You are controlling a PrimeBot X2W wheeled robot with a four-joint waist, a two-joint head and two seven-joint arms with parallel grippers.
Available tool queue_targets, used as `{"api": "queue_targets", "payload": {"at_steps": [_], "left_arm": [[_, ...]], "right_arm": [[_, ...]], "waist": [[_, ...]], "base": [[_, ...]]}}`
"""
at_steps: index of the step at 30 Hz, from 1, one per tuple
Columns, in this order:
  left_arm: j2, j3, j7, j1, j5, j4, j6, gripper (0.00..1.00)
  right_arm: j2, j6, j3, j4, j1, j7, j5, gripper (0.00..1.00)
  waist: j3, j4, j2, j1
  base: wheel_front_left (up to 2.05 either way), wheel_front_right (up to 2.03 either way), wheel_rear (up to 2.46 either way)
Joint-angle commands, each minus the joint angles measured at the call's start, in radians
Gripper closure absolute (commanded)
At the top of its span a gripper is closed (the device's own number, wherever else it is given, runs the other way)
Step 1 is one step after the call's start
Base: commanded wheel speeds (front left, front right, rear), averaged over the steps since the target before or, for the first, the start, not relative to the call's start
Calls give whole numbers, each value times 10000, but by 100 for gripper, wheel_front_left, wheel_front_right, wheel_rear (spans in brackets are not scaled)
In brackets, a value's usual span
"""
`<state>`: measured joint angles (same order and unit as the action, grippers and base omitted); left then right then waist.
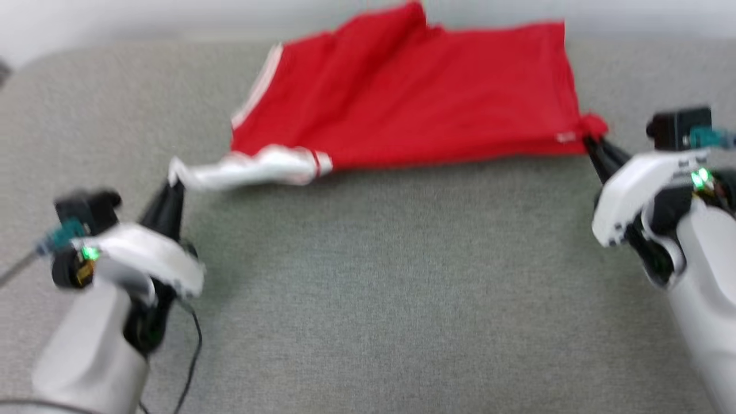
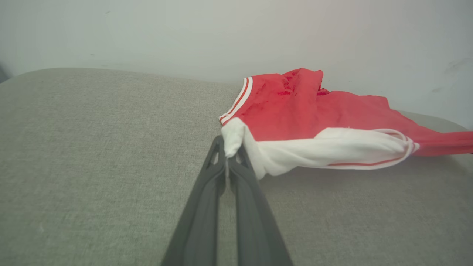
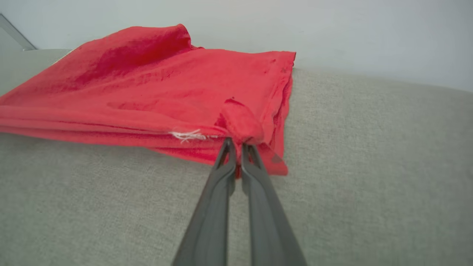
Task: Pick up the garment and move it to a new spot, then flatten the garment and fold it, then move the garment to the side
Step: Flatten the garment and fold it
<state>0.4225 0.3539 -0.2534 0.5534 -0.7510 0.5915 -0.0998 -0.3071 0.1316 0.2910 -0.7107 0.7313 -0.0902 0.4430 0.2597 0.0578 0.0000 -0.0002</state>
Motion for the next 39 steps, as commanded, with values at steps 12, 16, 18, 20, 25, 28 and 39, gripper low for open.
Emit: {"api": "queue_targets", "payload": {"at_steps": [12, 16, 18, 20, 25, 28, 39], "left_arm": [[715, -637, 893, -4243, -918, -3184, 1818, 100], [966, -868, 1259, -5740, -1126, -4598, 2657, 100], [1091, -1003, 1440, -6449, -1231, -5275, 3072, 100], [1196, -1123, 1651, -7109, -1343, -5950, 3466, 100], [1434, -1404, 2044, -8224, -1521, -7473, 4250, 100], [1591, -1416, 2195, -8294, -1415, -8169, 4439, 100], [1125, -518, 2135, -4433, -879, -6867, 3025, 100]], "right_arm": [[-444, -21, -1085, 2754, -4444, -887, 240, 100], [-78, -25, -1805, 3940, -6054, -1276, -43, 100], [174, -25, -2124, 4580, -6862, -1558, -248, 100], [441, -23, -2462, 5258, -7568, -1923, -483, 100], [1034, -22, -3049, 6796, -8832, -2955, -867, 100], [1219, -22, -3261, 7441, -8995, -3388, -1028, 100], [919, -12, -2775, 7518, -6605, -4255, -1636, 100]], "waist": [[-2114, -29, 0, 2], [-2473, -48, 0, 2], [-2648, -49, 0, 2], [-2728, -50, 0, 2], [-2746, -17, 0, 2], [-2660, -15, 0, 2], [-696, 18, 0, 2]], "base": [[0, 0, 0], [0, 0, 0], [0, 0, 0], [0, 0, 0], [0, 0, 0], [0, 0, 0], [0, 0, 0]]}}
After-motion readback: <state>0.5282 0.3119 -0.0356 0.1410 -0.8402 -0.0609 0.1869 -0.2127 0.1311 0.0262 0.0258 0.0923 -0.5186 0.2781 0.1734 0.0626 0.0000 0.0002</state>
